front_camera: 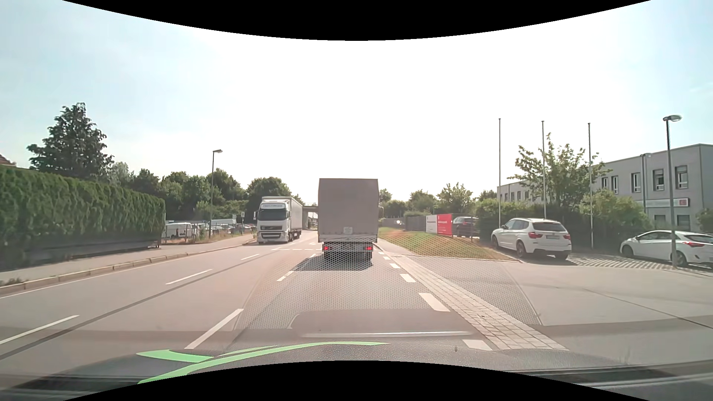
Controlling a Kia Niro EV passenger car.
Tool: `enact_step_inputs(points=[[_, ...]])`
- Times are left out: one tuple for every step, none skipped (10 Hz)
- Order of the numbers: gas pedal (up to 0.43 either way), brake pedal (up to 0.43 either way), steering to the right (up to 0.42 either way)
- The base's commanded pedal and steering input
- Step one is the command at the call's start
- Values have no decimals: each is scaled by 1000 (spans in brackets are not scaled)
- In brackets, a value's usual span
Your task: Follow the waypoints while adhering to traffic rules and regulations
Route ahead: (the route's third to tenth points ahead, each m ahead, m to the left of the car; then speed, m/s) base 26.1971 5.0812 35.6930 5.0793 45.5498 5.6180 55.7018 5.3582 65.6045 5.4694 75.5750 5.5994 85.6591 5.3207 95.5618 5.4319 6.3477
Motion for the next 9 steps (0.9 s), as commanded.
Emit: enact_step_inputs(points=[[20, 0, -3], [20, 0, -3], [20, 0, -3], [20, 0, -3], [20, 0, -2], [20, 0, -2], [20, 0, -1], [20, 0, -1], [20, 0, 0]])
